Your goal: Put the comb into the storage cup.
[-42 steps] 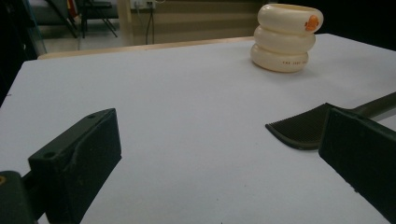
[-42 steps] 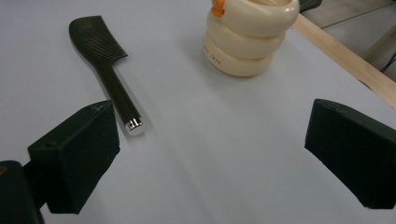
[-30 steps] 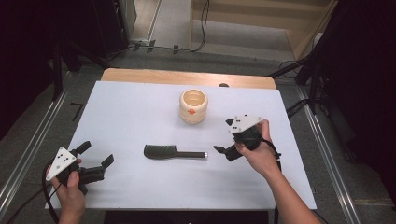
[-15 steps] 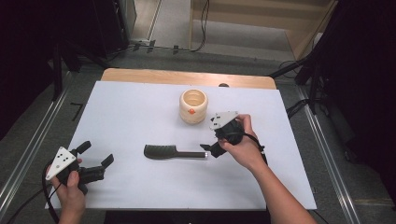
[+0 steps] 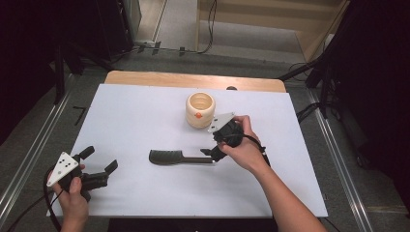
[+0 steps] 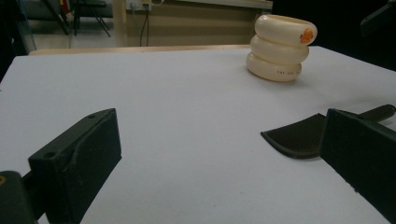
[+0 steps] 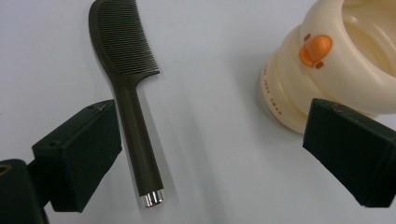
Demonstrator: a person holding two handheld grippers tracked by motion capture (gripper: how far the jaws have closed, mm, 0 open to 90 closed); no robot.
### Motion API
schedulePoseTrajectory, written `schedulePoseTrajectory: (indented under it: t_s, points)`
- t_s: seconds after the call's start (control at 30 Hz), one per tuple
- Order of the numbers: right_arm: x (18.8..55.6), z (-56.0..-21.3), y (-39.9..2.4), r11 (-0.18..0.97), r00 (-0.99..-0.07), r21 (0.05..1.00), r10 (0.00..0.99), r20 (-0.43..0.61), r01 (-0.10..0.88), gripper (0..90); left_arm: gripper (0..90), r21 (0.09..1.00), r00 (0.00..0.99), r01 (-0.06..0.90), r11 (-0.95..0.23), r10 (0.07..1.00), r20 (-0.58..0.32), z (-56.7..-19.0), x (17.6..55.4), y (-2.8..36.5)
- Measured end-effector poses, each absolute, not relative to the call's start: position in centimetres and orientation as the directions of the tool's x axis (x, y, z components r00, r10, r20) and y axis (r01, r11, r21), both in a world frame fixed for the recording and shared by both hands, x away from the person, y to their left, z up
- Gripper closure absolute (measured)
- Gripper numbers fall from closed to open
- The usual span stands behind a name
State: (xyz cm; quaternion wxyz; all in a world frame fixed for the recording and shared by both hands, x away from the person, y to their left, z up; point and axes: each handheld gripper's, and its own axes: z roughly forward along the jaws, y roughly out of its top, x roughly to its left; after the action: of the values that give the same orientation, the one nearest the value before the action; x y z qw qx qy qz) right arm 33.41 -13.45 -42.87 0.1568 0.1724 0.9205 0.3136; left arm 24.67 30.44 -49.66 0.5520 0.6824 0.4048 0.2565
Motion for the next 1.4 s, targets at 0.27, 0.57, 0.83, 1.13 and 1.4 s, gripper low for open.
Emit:
schedulePoseTrajectory:
  t_s: [0.27, 0.57, 0.83, 1.13, 1.4]
  points:
    - [33.8, -43.3, -12.0, 0.776, -0.906, 0.593, 0.385, -0.177, 0.214, 2.9, 0.0, 0.962, 0.547, 0.265, -0.068, 0.832, -0.092, -49.7, 24.6, 30.4]
    - [34.1, -44.1, -10.2, 0.819, -0.919, 0.528, 0.360, -0.163, 0.227, 3.2, 0.0, 0.961, 0.549, 0.266, -0.077, 0.831, -0.085, -49.7, 24.7, 30.3]
    - [34.2, -44.9, -8.9, 0.855, -0.933, 0.459, 0.334, -0.136, 0.239, 4.0, 0.0, 0.960, 0.554, 0.266, -0.086, 0.829, -0.079, -49.7, 24.7, 30.2]
    - [34.1, -45.7, -7.6, 0.902, -0.952, 0.370, 0.284, -0.115, 0.224, 11.5, 0.0, 0.960, 0.559, 0.266, -0.092, 0.826, -0.076, -49.7, 24.7, 30.1]
    - [34.1, -46.7, -6.7, 0.929, -0.966, 0.295, 0.252, -0.061, 0.224, 19.7, 0.0, 0.958, 0.564, 0.267, -0.101, 0.823, -0.070, -49.7, 24.7, 30.1]
